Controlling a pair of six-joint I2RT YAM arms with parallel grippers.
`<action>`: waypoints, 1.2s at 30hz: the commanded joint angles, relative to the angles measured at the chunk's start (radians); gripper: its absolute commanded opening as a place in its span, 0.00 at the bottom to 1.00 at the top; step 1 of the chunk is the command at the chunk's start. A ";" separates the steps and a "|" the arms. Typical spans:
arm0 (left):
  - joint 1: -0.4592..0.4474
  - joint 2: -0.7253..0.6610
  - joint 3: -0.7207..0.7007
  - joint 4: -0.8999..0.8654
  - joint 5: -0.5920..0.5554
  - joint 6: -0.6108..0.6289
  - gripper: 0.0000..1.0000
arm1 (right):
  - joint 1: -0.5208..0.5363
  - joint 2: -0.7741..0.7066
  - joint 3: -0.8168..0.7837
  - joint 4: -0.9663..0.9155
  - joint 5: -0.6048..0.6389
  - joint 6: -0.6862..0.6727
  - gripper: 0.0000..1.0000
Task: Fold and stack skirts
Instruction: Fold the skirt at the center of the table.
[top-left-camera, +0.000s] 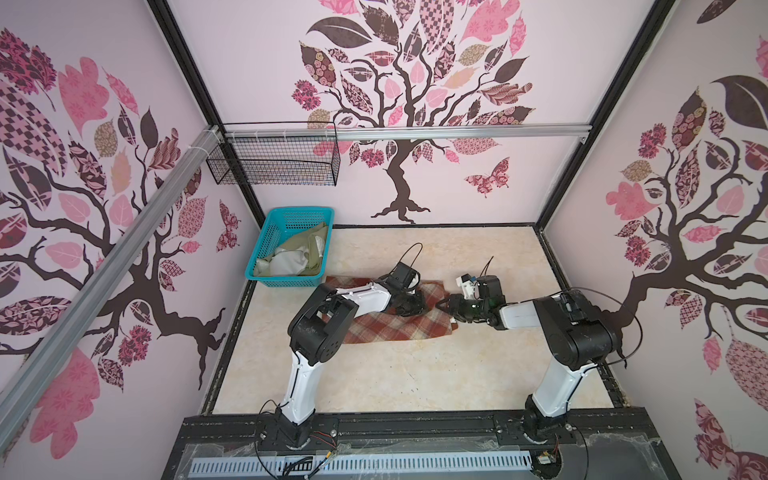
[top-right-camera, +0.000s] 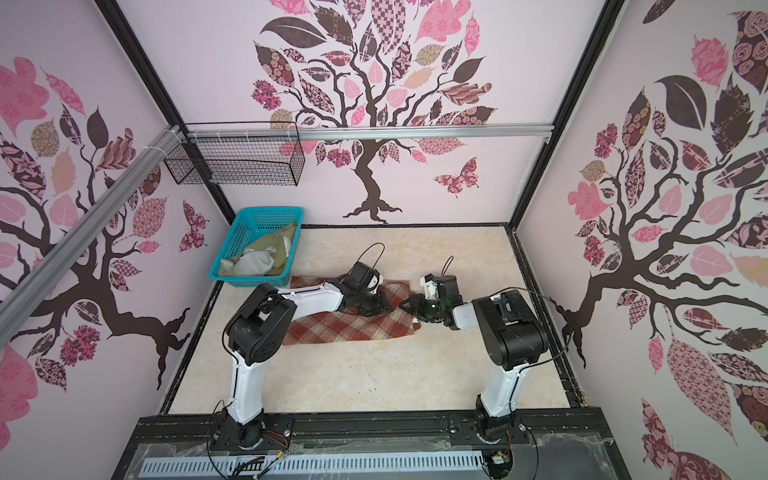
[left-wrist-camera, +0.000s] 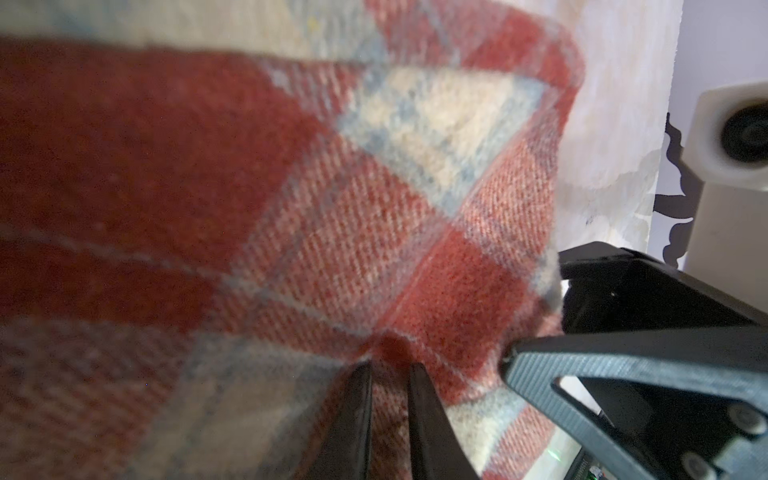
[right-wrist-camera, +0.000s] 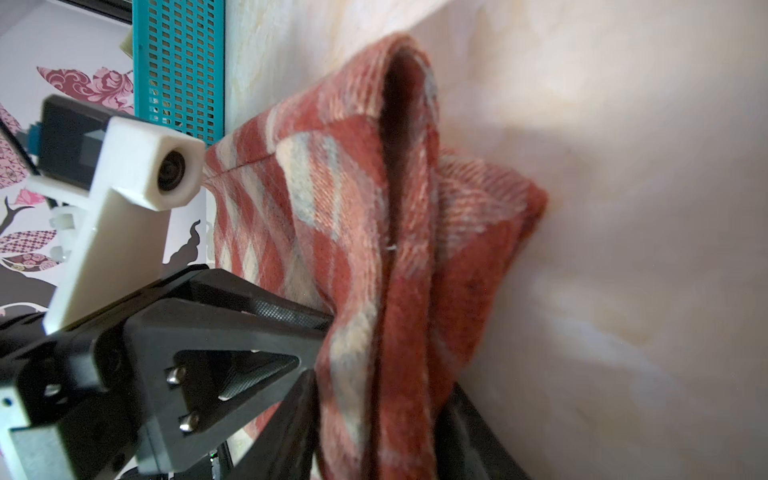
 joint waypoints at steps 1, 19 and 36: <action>-0.020 0.042 0.026 -0.014 0.007 -0.009 0.20 | 0.015 0.035 0.004 -0.025 -0.006 0.023 0.37; 0.137 -0.189 -0.133 0.043 0.013 -0.051 0.18 | 0.013 -0.222 0.102 -0.427 0.161 -0.115 0.00; 0.294 -0.467 -0.450 -0.014 -0.119 -0.008 0.18 | 0.006 -0.340 0.289 -0.850 0.464 -0.318 0.00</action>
